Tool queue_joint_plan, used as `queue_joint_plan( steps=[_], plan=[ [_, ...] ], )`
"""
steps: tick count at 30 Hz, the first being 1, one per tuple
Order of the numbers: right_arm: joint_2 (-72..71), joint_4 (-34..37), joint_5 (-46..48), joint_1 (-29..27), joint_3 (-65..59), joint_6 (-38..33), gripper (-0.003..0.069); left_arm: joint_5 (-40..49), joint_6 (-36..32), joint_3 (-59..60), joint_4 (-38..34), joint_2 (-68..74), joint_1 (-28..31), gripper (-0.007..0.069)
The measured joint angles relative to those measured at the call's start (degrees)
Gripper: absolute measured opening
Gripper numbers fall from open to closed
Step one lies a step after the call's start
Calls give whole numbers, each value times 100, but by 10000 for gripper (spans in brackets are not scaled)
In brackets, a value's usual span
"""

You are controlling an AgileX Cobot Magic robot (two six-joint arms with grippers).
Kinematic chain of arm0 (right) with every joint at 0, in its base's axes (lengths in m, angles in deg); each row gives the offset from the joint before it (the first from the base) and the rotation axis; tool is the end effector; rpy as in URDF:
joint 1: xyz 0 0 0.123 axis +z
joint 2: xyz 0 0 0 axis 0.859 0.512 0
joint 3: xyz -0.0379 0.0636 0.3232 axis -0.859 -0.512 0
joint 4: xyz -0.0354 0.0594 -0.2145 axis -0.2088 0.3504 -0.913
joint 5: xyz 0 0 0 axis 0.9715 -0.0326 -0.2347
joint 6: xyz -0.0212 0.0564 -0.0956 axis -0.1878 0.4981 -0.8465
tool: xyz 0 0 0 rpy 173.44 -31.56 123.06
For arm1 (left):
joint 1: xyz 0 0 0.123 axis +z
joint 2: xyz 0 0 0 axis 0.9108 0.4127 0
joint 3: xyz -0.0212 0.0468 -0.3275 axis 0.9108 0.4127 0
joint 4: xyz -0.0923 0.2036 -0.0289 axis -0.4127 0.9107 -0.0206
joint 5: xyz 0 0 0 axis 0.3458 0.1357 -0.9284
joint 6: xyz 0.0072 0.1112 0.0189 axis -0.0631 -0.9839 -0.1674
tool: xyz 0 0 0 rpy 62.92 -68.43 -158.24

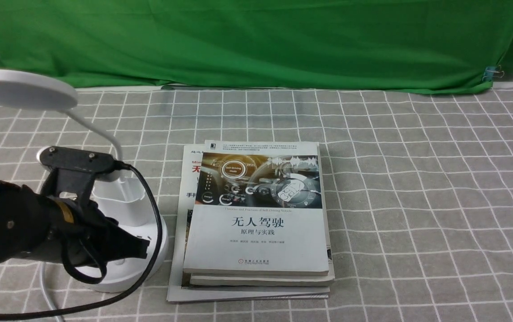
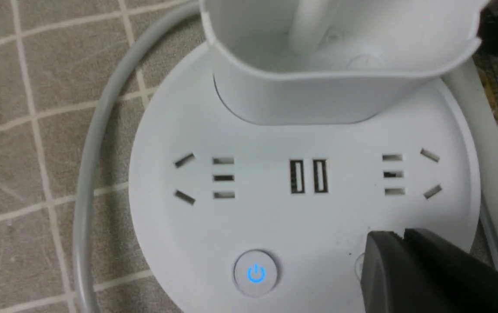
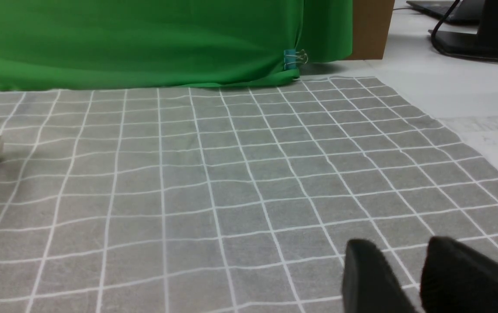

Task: Turn on the desk lamp on the grey coffee tablecloth with your hand.
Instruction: 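Press the power button on the lamp base to turn the lamp on with the left gripper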

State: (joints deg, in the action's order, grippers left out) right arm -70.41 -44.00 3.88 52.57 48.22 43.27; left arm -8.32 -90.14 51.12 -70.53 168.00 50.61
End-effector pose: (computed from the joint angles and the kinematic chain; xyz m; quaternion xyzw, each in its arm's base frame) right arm 0.0033 -0.0044 0.1868 0.0417 0.7566 -0.0629 0.6495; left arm 0.2227 -0.0615 0.2379 0.1135 0.9582 -0.0454 0.2587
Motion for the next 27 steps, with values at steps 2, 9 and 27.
queue_joint_plan(
  steps=[2, 9, 27],
  plan=[
    [0, 0, 0, 0, 0, 0, 245, -18, 0, 0, -12, 74, 0, 16],
    [0, 0, 0, 0, 0, 0, 245, -137, 0, 0, -18, 210, 0, 16],
    [0, 0, 0, 0, 0, -5, 245, -277, 41, 69, -42, 423, 0, 16]
  ],
)
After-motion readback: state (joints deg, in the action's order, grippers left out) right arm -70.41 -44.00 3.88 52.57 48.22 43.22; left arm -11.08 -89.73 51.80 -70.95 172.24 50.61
